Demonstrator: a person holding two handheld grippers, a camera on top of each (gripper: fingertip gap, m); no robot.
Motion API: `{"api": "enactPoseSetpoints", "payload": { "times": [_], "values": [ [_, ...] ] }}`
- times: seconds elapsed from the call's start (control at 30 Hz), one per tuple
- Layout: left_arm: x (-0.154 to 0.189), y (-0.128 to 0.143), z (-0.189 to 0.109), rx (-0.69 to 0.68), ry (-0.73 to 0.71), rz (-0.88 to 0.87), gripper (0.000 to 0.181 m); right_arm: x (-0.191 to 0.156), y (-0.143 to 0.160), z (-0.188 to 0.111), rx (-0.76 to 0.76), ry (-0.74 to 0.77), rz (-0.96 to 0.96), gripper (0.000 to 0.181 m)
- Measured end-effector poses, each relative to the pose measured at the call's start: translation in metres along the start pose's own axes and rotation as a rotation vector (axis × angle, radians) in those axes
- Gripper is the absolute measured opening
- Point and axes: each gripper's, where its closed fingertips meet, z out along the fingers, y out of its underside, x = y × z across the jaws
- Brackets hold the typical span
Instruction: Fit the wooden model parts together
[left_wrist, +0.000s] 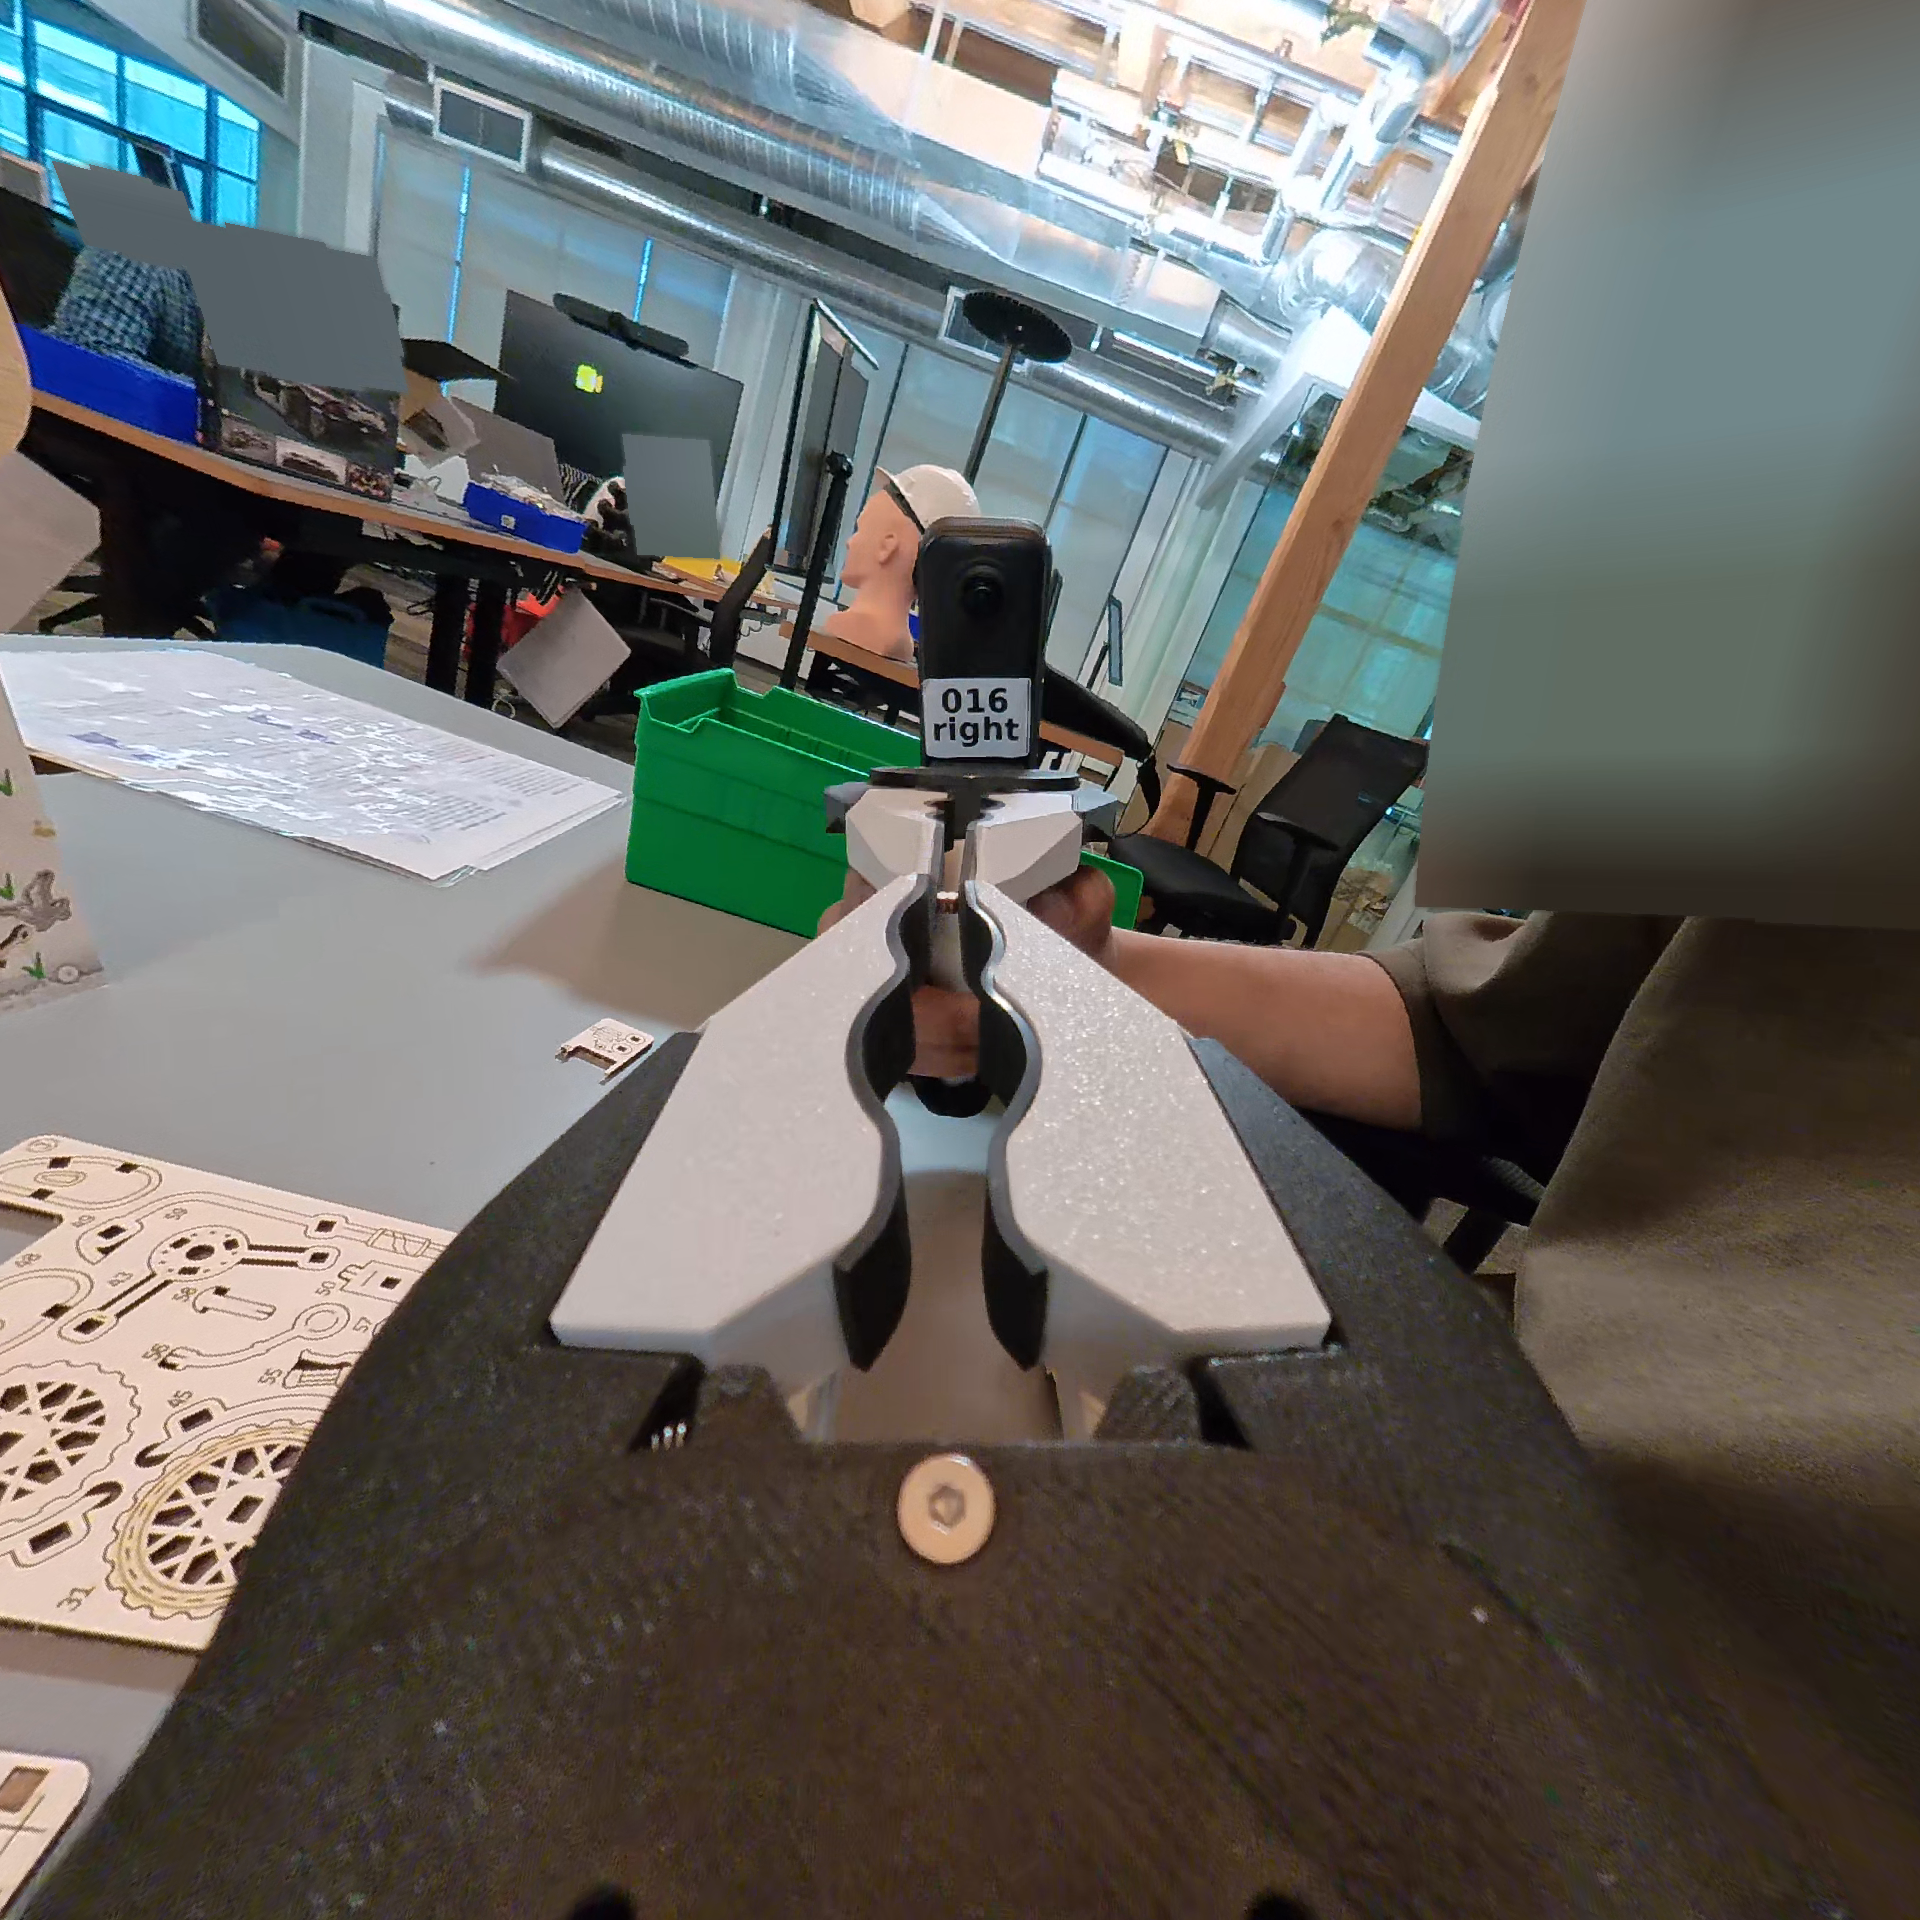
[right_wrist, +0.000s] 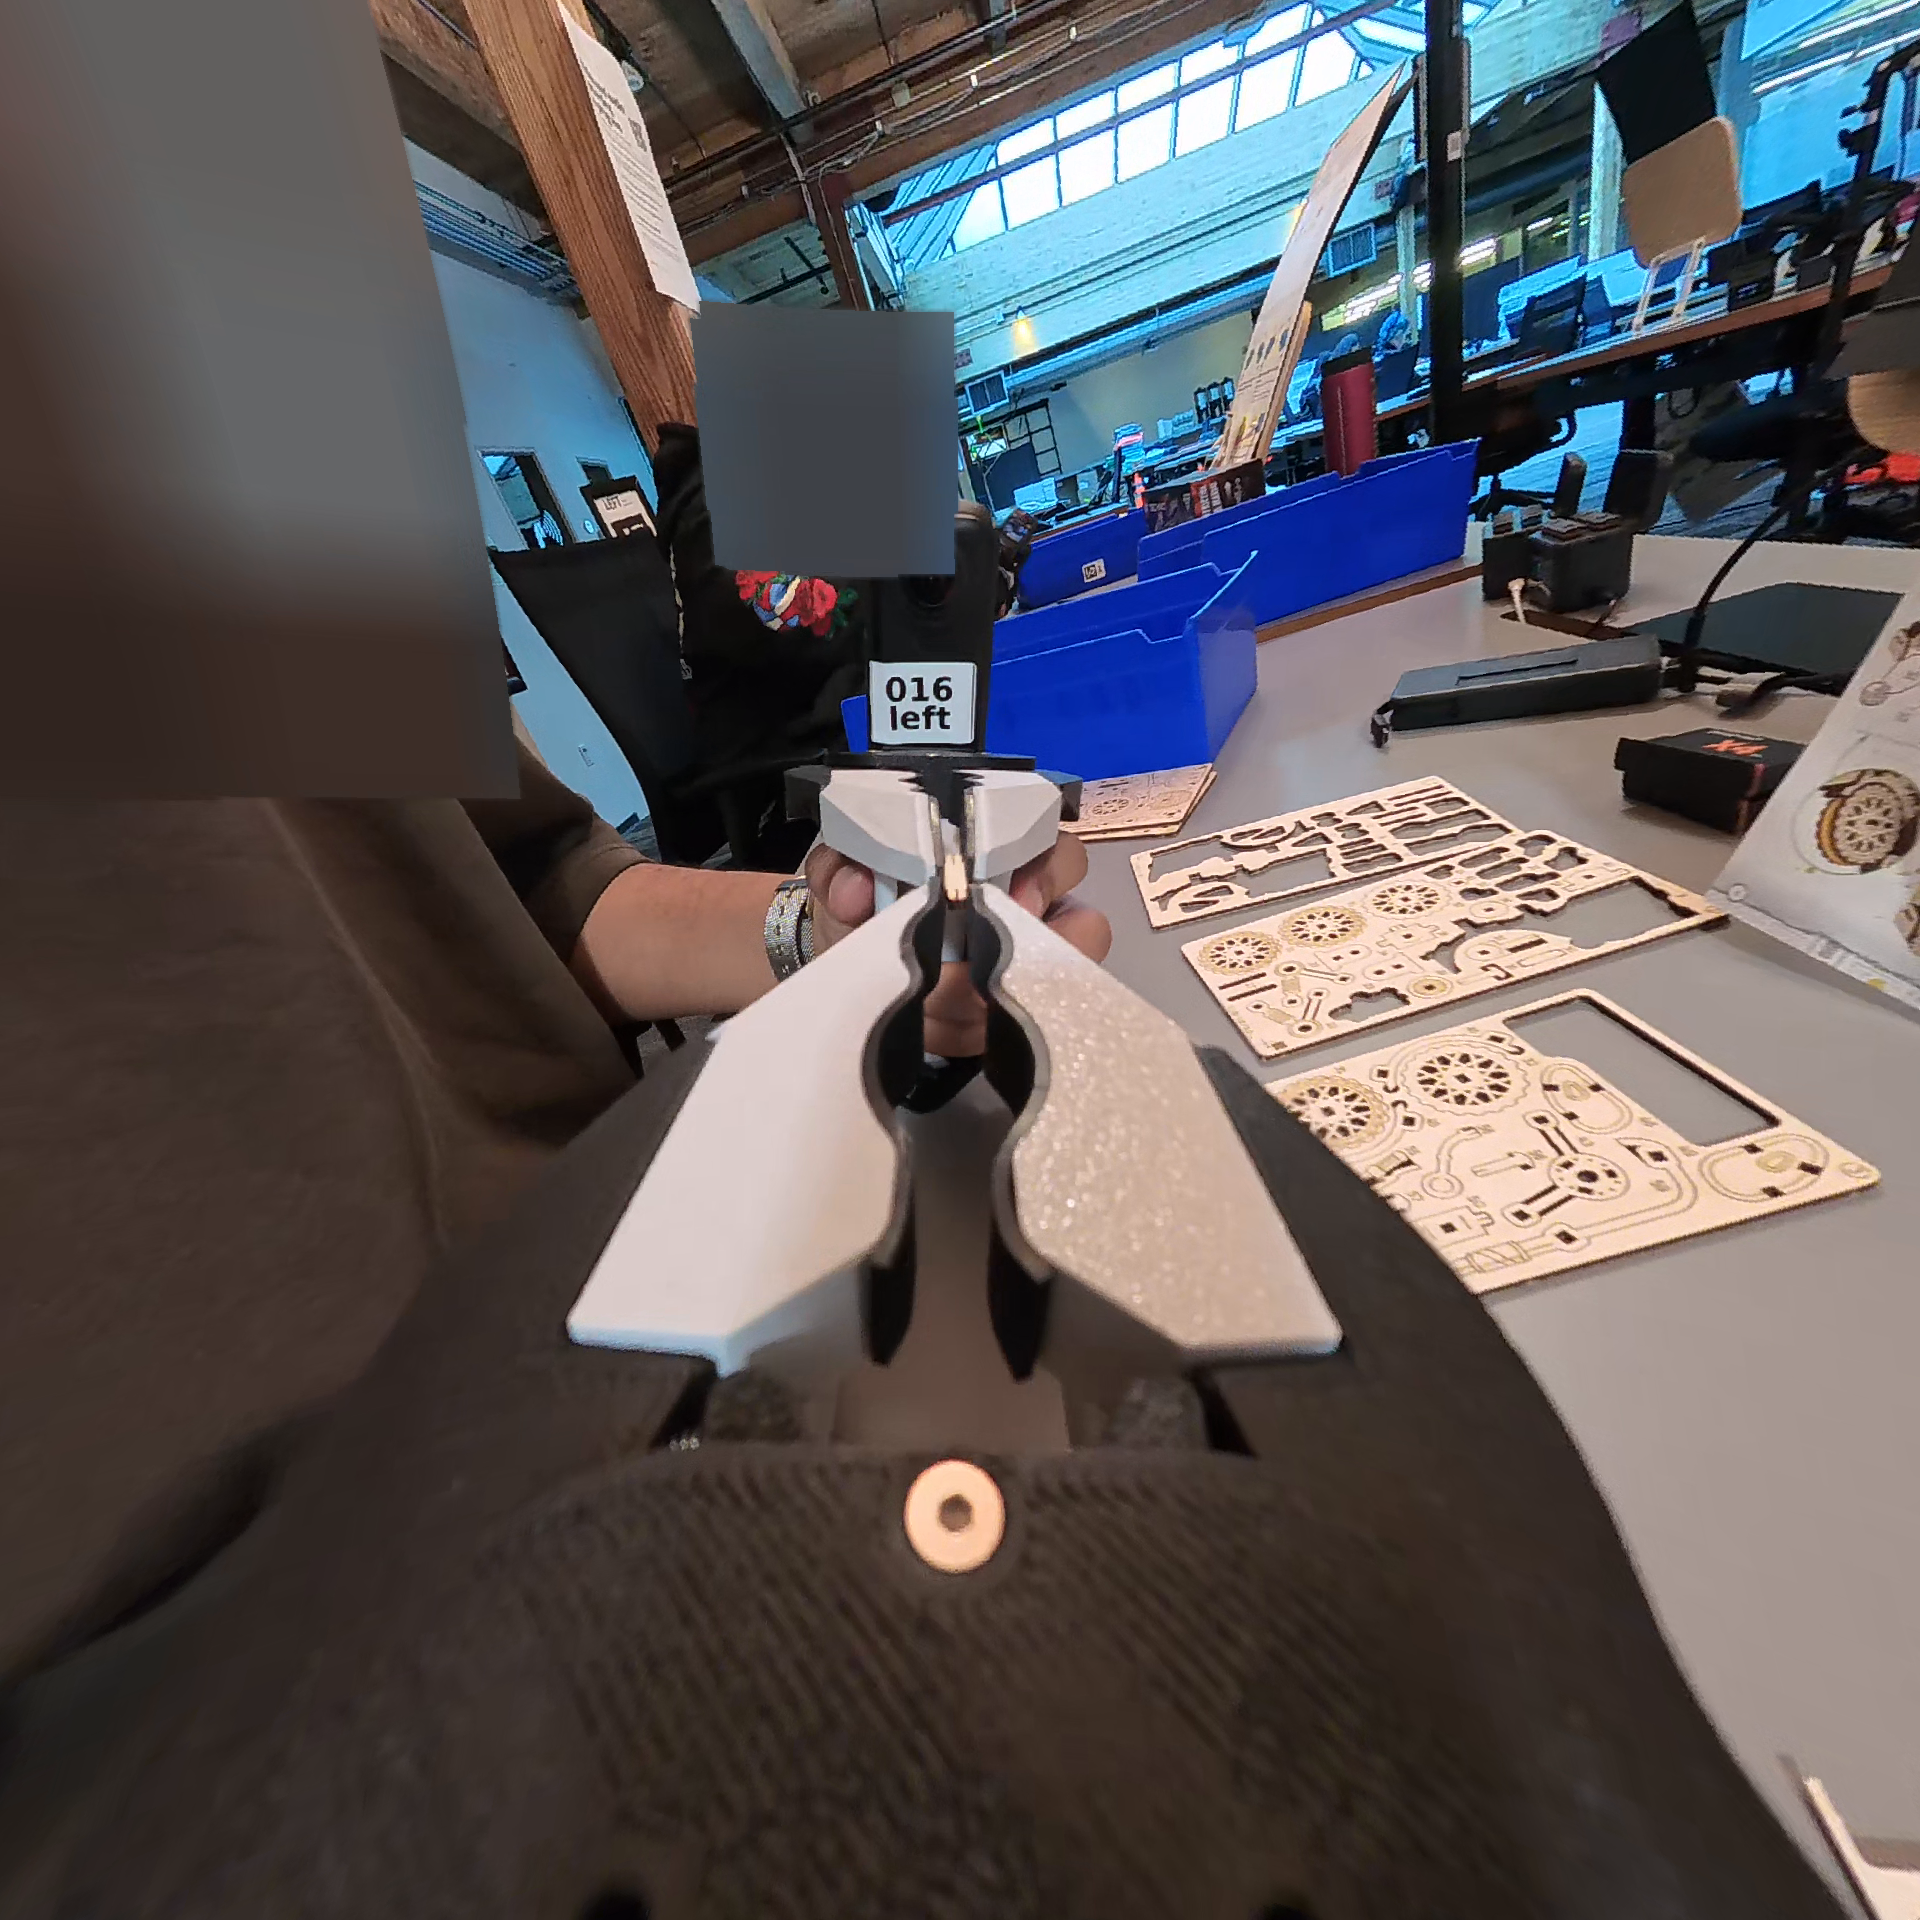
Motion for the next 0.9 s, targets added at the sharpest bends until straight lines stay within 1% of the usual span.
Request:
{"api": "enactPoseSetpoints", "payload": {
  "times": [0.4, 0.47, 0.57, 0.6, 0.67, 0.73, 0.77, 0.83, 0.9],
  "values": [
    [0.001, -0.002, 0.000, 0.016, 0.006, -0.006, 0.002, -0.003, -0.001, 0.001, -0.020, 0.008, -0.028, 0.001],
    [-0.003, -0.002, 0.000, 0.018, -0.023, -0.007, 0.010, -0.003, -0.002, 0.002, -0.017, 0.012, -0.029, 0.001],
    [-0.013, 0.003, 0.001, -0.010, -0.082, -0.015, 0.038, 0.004, -0.009, -0.003, 0.011, 0.058, -0.031, 0.001],
    [-0.015, 0.004, 0.001, -0.021, -0.093, -0.021, 0.043, 0.010, -0.011, -0.007, 0.019, 0.088, -0.034, 0.001],
    [-0.017, 0.008, 0.002, -0.049, -0.104, -0.024, 0.048, 0.021, -0.016, -0.014, 0.038, 0.152, -0.038, 0.001],
    [-0.017, 0.015, 0.002, -0.104, -0.121, -0.012, 0.051, 0.028, -0.025, -0.022, 0.072, 0.208, -0.035, 0.001],
    [-0.014, 0.022, 0.001, -0.154, -0.129, -0.004, 0.053, 0.027, -0.030, -0.025, 0.085, 0.236, -0.038, 0.001],
    [-0.002, 0.041, -0.006, -0.276, -0.120, 0.012, 0.059, 0.024, -0.034, -0.029, 0.082, 0.287, -0.068, 0.001],
    [0.014, 0.066, -0.022, -0.413, -0.126, 0.095, 0.058, 0.017, -0.025, -0.031, 0.025, 0.345, -0.106, 0.001]
  ]
}}
